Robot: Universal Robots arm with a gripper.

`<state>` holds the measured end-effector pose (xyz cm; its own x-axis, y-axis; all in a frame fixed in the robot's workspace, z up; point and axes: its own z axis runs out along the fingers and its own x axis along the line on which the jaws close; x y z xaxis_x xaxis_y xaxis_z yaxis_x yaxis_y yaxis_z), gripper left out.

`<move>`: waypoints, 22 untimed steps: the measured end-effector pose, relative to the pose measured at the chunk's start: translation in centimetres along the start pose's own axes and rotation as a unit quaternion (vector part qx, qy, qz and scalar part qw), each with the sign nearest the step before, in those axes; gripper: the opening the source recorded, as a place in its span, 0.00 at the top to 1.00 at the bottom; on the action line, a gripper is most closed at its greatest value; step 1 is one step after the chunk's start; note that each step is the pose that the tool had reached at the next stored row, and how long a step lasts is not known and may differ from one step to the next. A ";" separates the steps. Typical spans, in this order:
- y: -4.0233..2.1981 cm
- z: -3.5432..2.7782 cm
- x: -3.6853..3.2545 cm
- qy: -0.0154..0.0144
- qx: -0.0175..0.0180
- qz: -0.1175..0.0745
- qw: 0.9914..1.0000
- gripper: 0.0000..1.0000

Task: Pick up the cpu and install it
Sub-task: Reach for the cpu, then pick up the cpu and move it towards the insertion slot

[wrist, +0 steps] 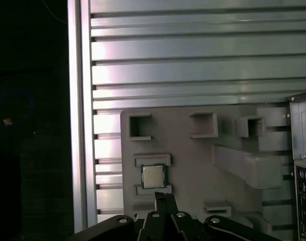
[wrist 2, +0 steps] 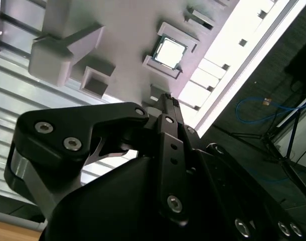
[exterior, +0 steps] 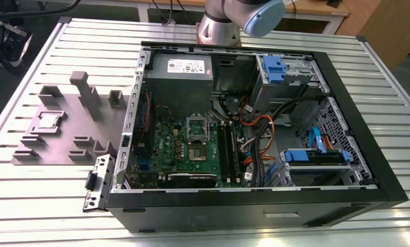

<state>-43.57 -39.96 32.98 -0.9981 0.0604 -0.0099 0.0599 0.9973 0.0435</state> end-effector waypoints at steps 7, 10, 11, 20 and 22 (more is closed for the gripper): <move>-0.19 1.25 0.17 0.004 0.000 -0.011 1.000 0.89; -0.22 1.80 0.18 0.005 0.000 -0.011 1.000 0.89; -0.22 1.93 0.18 0.005 0.000 -0.011 1.000 0.89; -0.23 2.13 0.18 0.005 0.000 -0.011 1.000 0.89; -0.23 2.14 0.18 0.005 0.000 -0.011 1.000 0.89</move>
<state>-43.74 -40.09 30.84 -0.9993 0.0386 -0.0007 0.0386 0.9983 0.0428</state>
